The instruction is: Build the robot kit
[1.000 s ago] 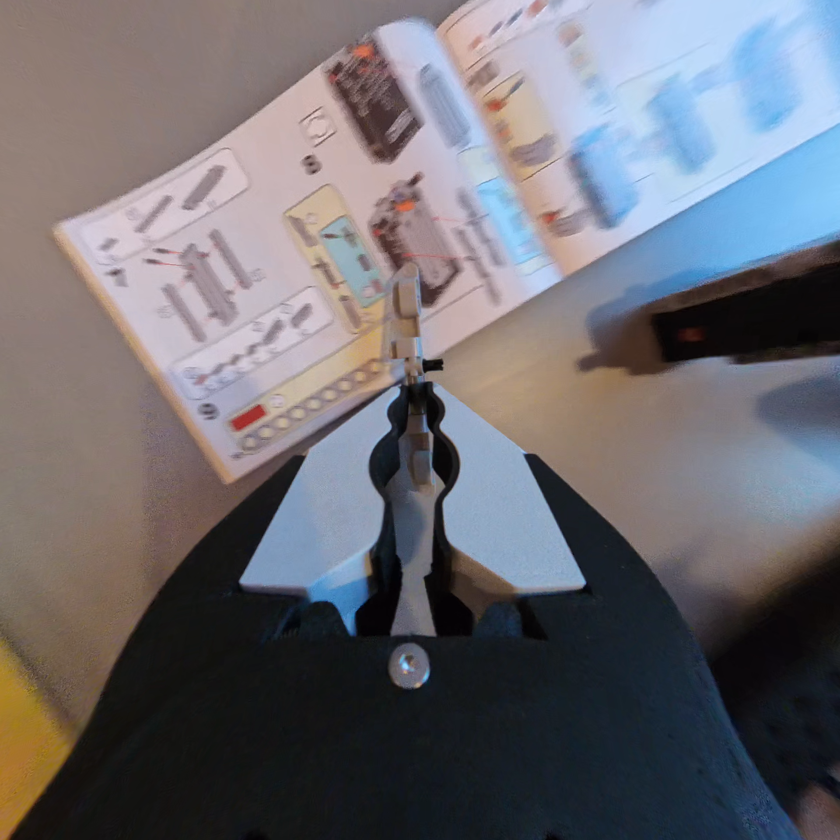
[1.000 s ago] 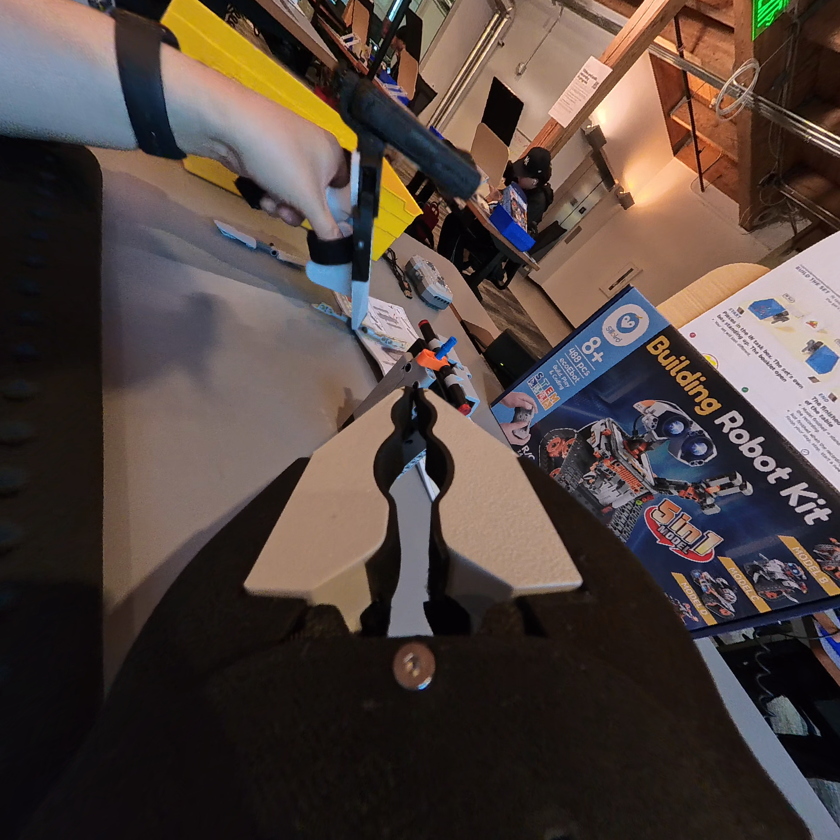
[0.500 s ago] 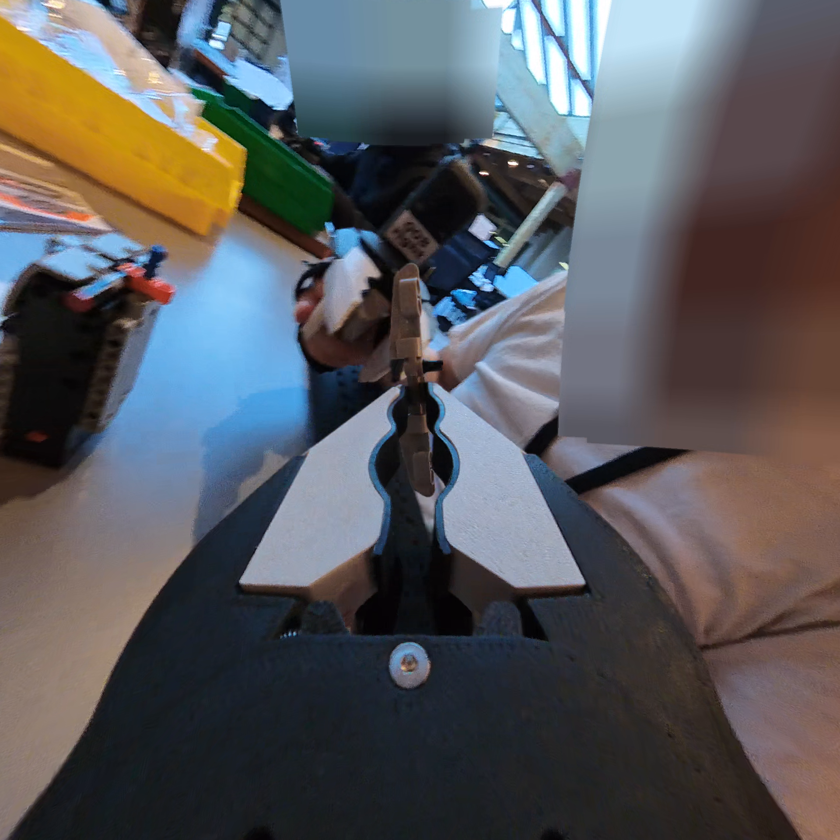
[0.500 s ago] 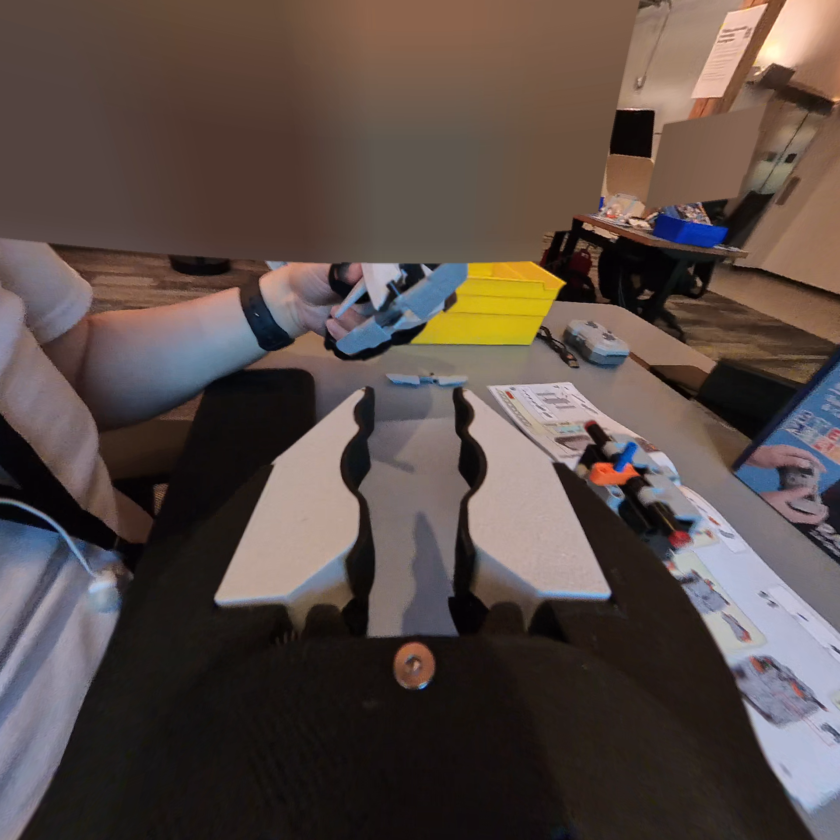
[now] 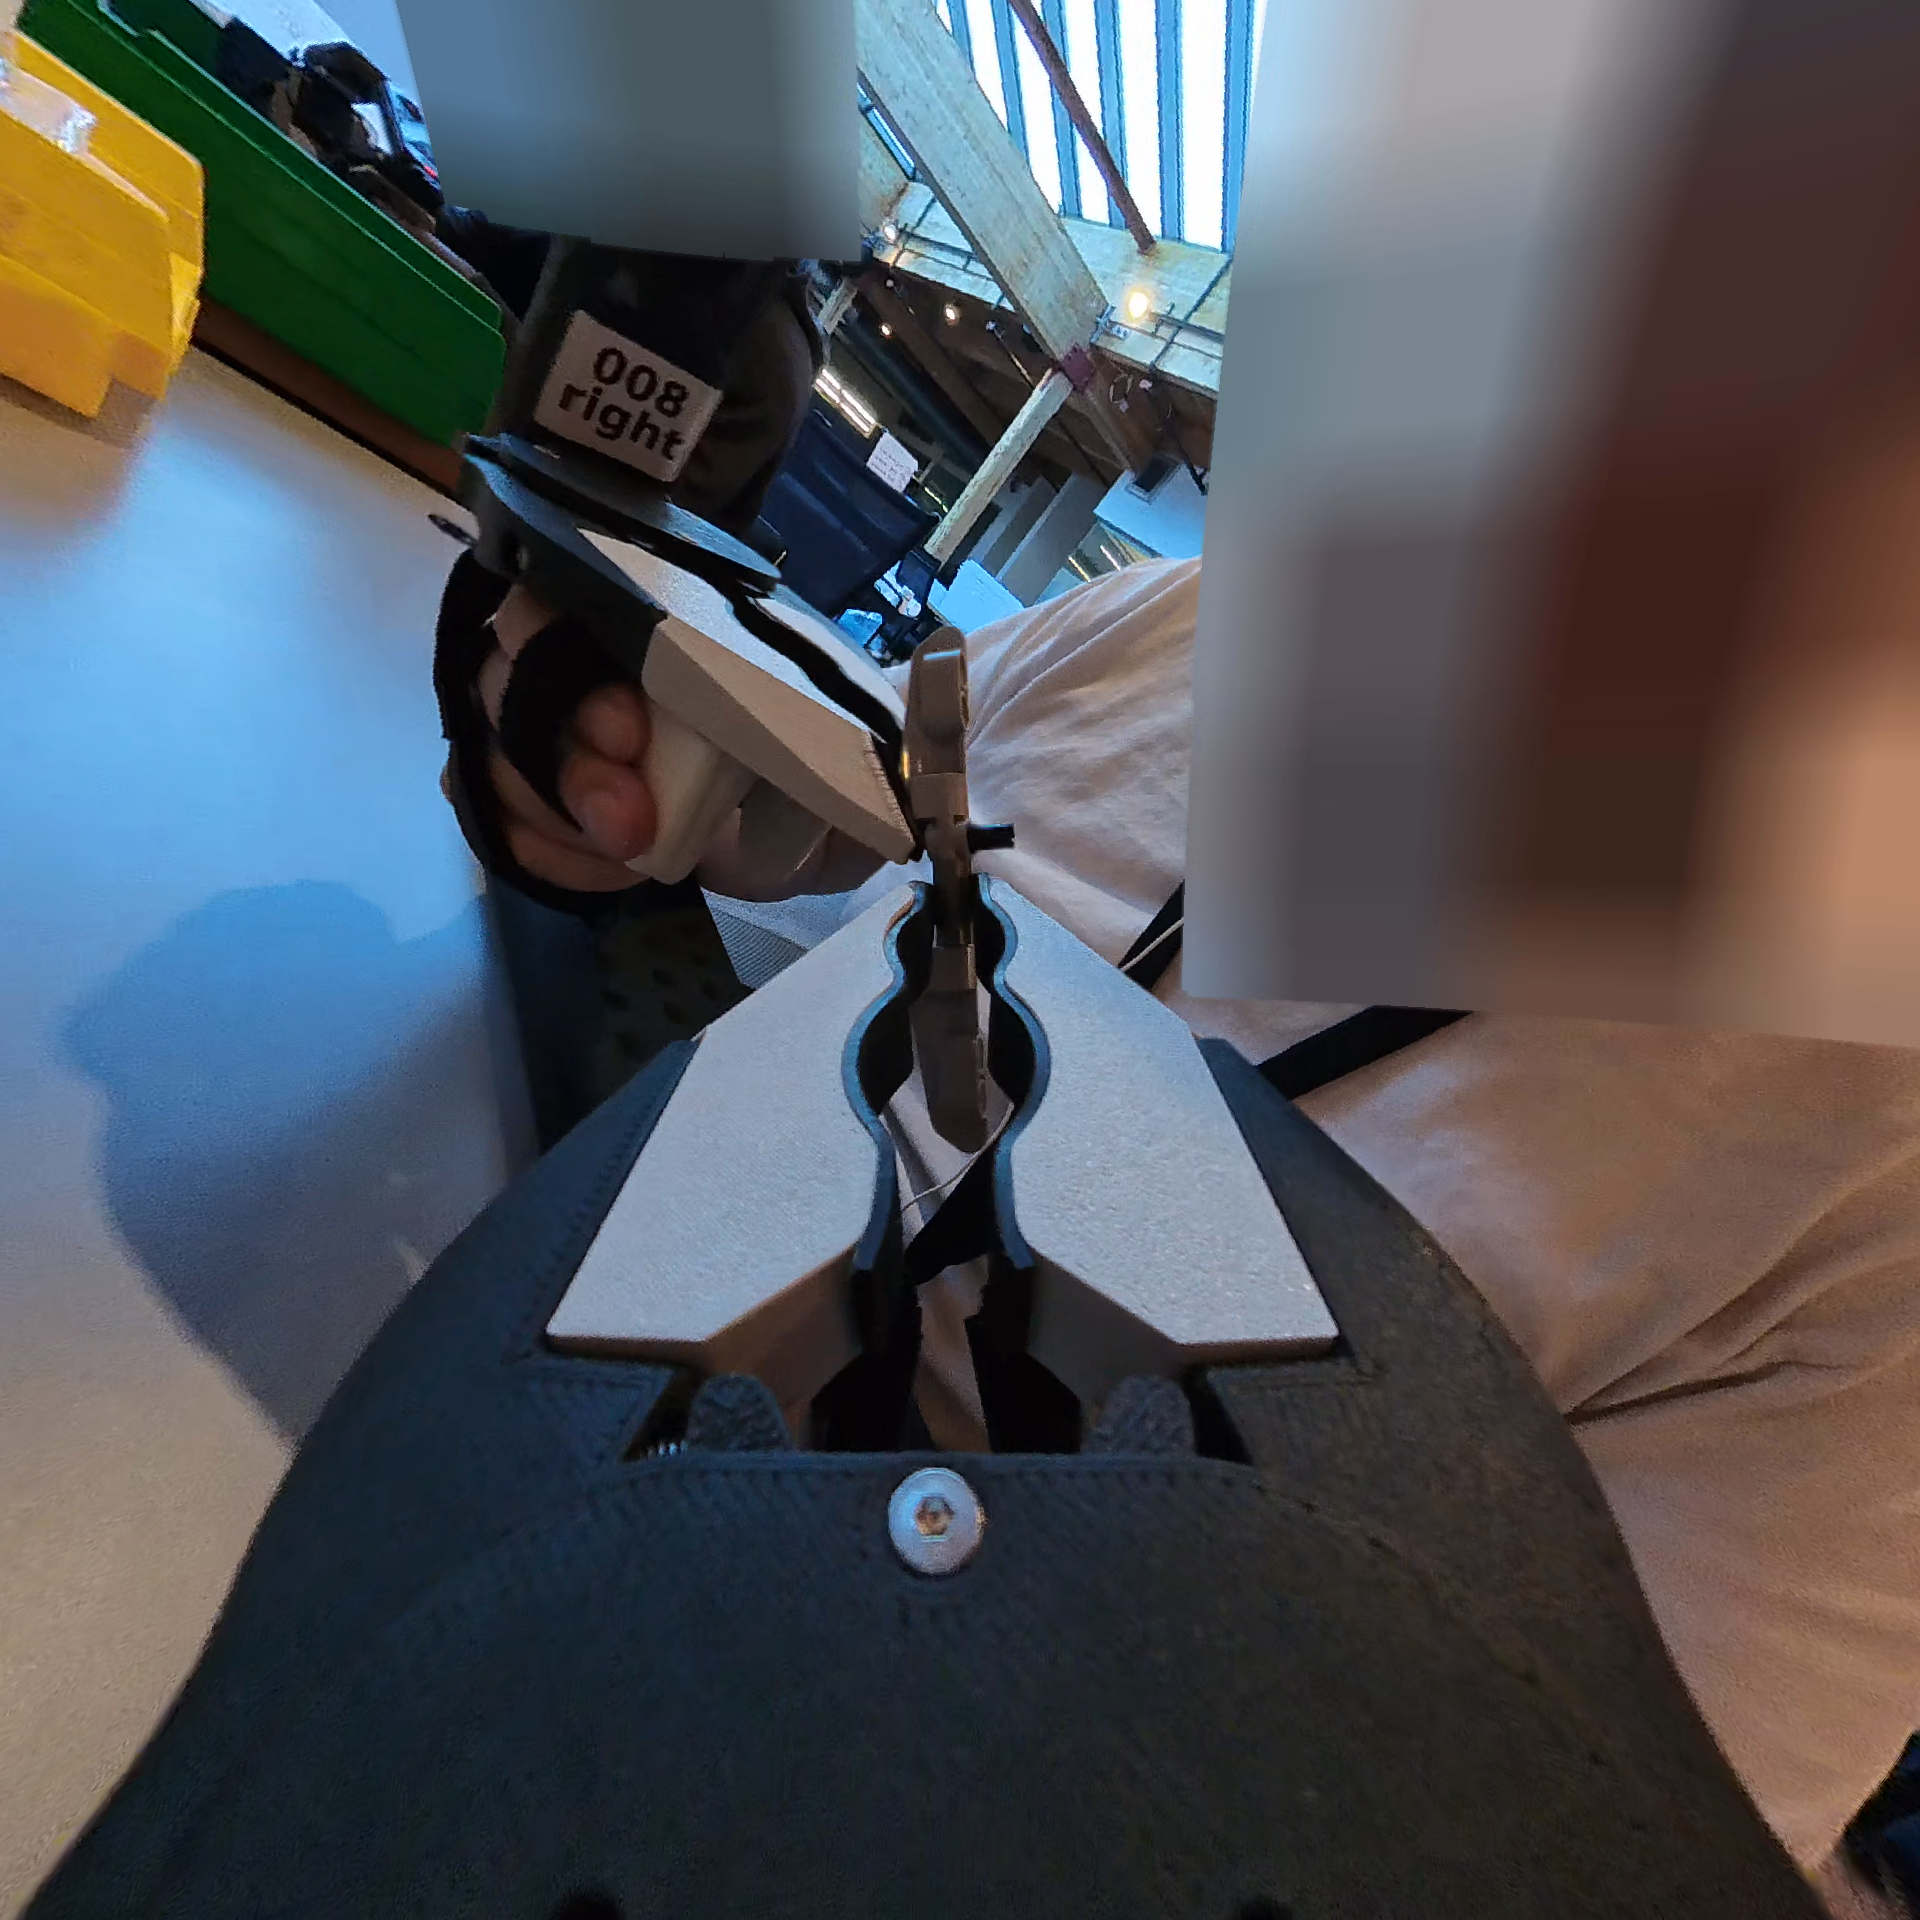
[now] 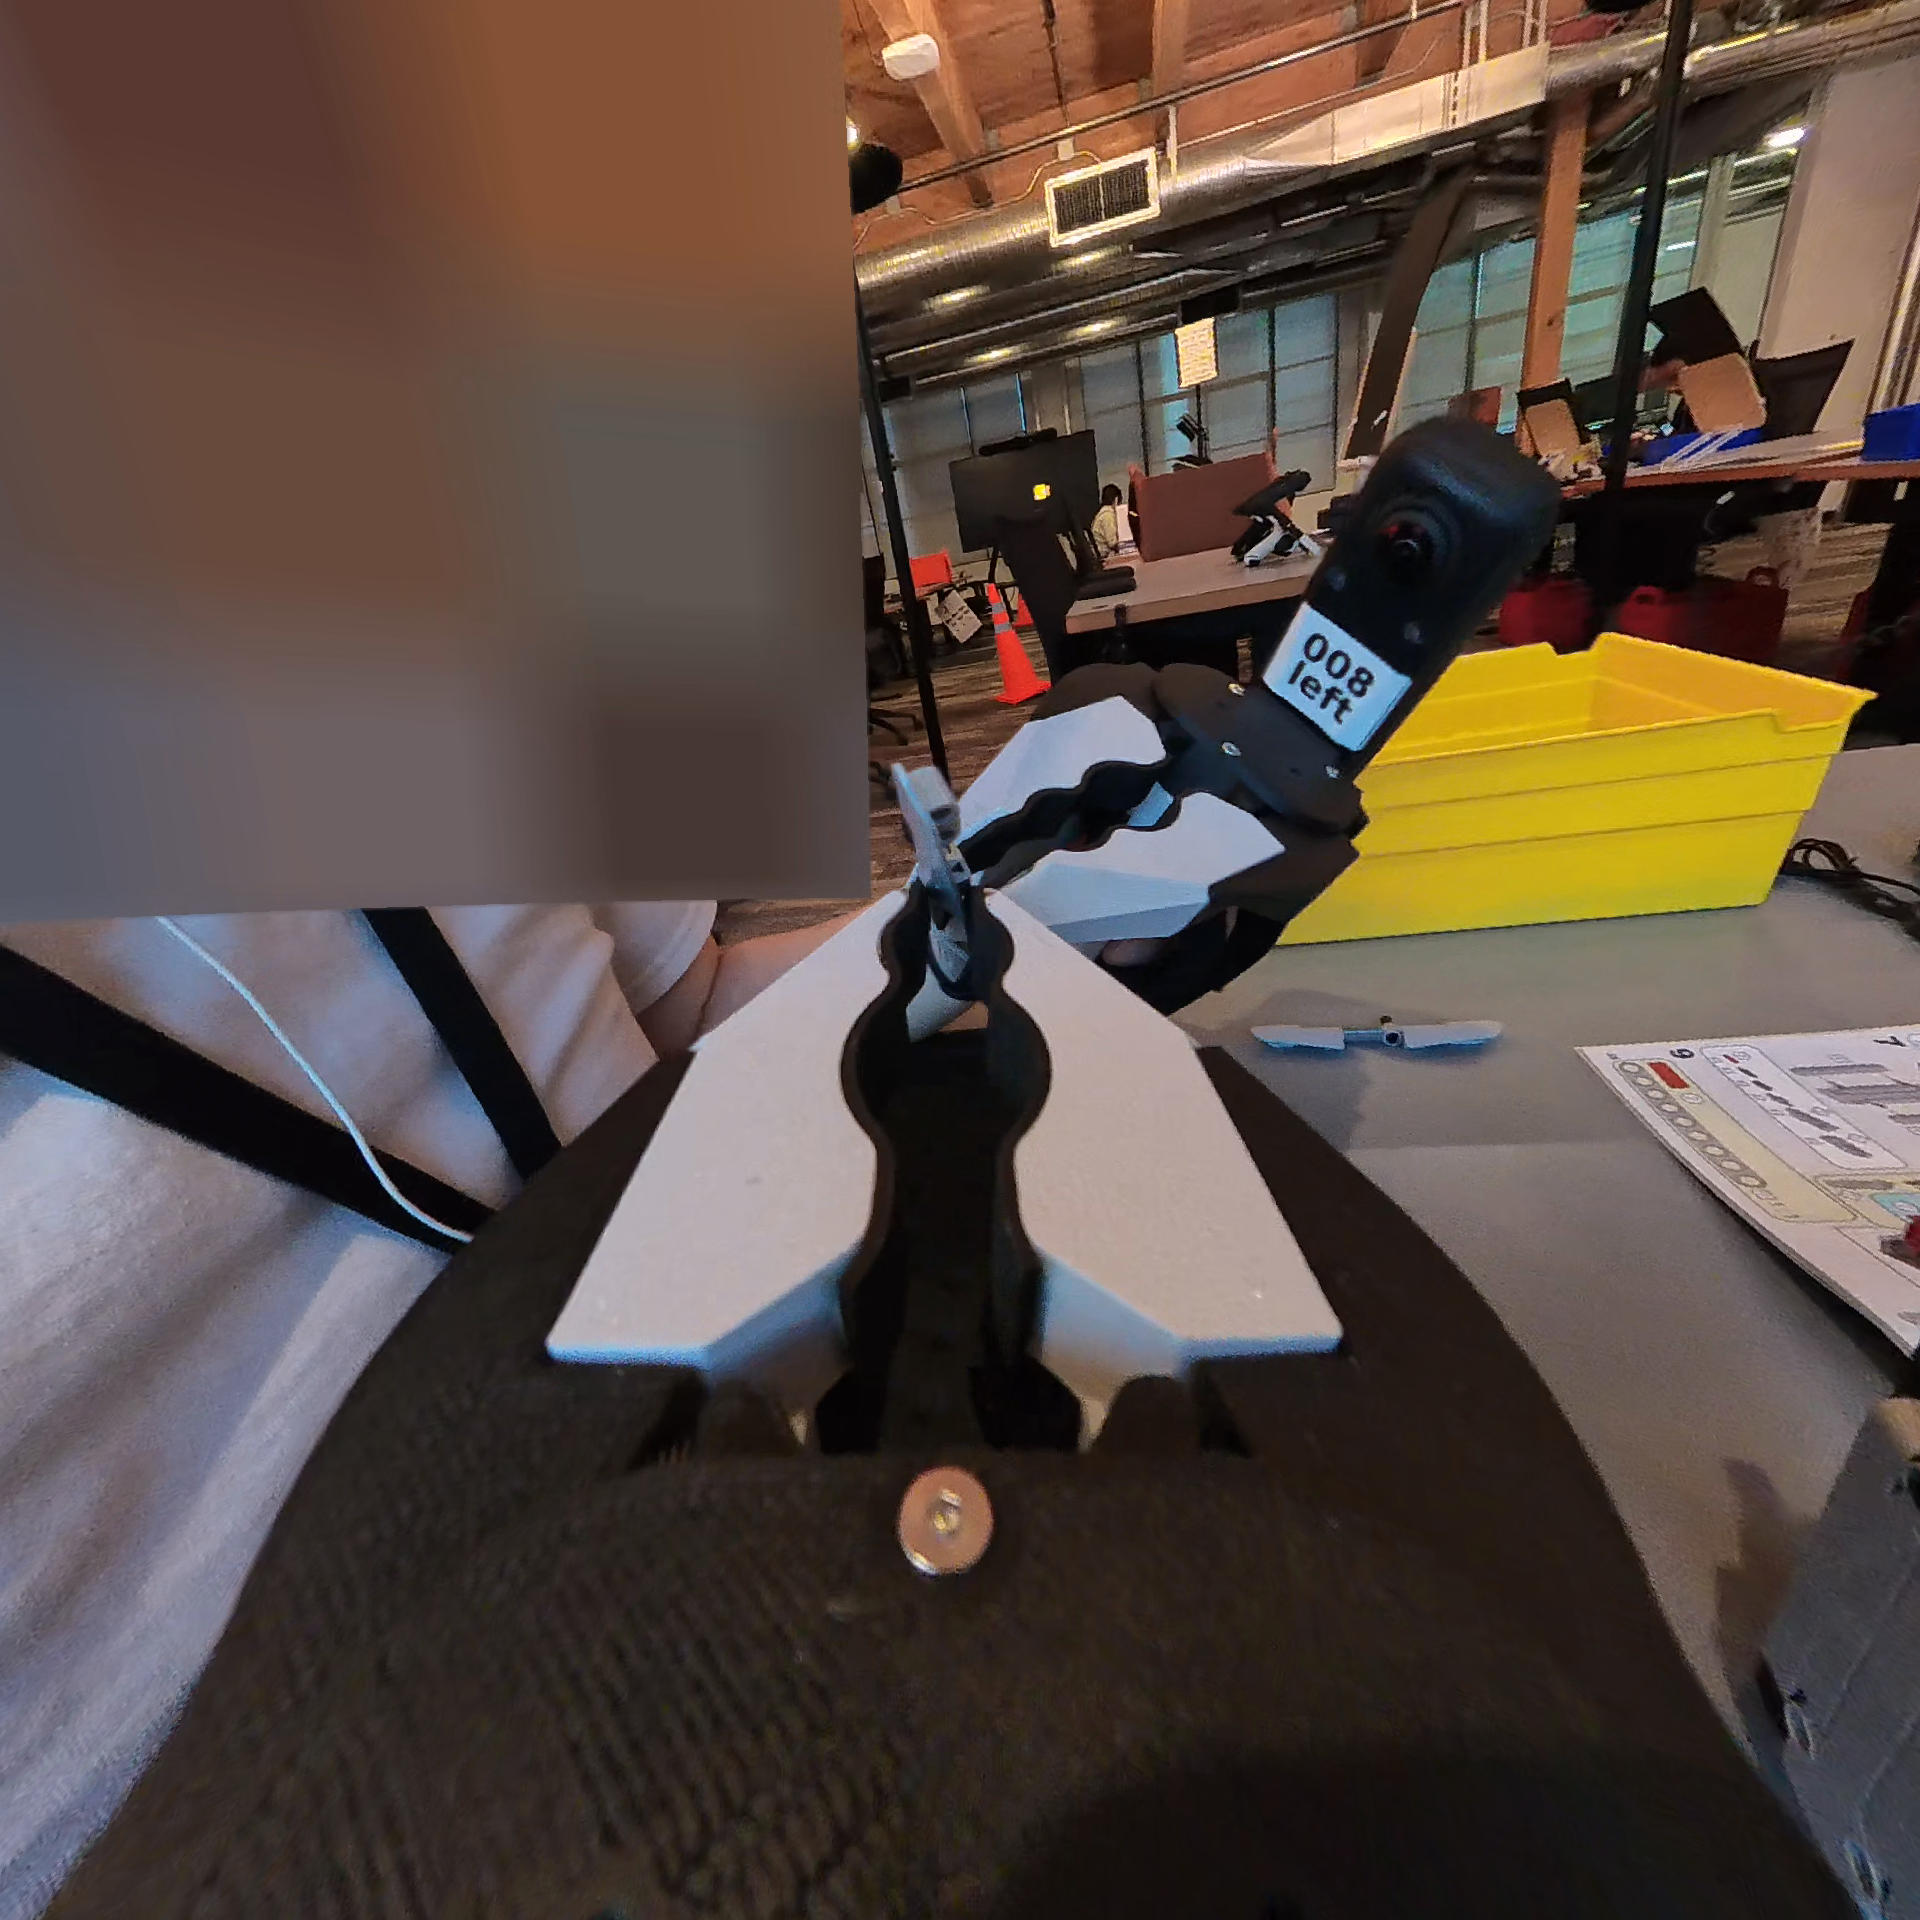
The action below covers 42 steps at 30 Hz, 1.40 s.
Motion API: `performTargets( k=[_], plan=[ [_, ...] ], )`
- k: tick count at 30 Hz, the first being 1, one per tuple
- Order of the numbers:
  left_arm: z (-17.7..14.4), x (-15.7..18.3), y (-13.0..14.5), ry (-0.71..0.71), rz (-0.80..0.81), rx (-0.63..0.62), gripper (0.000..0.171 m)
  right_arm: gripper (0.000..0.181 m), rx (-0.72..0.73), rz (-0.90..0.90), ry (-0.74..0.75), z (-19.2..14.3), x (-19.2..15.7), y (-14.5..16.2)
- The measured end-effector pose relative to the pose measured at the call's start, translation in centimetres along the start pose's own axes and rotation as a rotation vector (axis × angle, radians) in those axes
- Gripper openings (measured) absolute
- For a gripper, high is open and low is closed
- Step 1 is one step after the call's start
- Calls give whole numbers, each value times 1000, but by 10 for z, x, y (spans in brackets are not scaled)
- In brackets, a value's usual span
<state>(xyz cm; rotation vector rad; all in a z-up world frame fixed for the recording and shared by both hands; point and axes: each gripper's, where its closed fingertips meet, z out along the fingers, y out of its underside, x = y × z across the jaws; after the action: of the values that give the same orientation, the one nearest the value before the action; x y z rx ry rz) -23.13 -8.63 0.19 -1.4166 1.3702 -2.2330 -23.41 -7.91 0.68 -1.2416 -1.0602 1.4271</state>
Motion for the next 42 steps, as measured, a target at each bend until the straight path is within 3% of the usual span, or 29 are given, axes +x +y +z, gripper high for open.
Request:
performTargets(
  k=[2,4,6,9,13,17,24,33,35,37,42],
  plan=[
    [-8,-10,-5,-58,-15,34,8,4,-9,9,43,-2,7,2],
    [-25,-38,-11,-279,9,79,34,4,-21,36,119,-6,20,5],
    [-40,-45,-18,-424,102,121,42,4,-46,79,247,-12,40,11],
    [-49,-47,-21,-638,285,113,42,4,-47,192,385,-21,60,16],
    [-59,-66,-15,-1031,532,-14,33,0,0,301,499,-29,76,15],
    [-55,-70,-23,-1246,720,-20,16,0,-1,322,558,-29,84,15],
    [-51,-98,-18,-1405,798,-227,19,0,-31,377,607,-33,91,24],
    [-38,-122,-15,-1450,770,-264,16,0,-115,319,691,-39,94,40],
    [-38,-126,-11,-1458,778,-298,9,0,-107,335,692,-41,95,44],
    [-36,-127,-10,-1440,765,-285,7,0,-107,336,691,-44,94,45],
    [-32,-118,-16,-1302,655,-97,5,6,-56,234,668,-45,86,34]
  ],
)
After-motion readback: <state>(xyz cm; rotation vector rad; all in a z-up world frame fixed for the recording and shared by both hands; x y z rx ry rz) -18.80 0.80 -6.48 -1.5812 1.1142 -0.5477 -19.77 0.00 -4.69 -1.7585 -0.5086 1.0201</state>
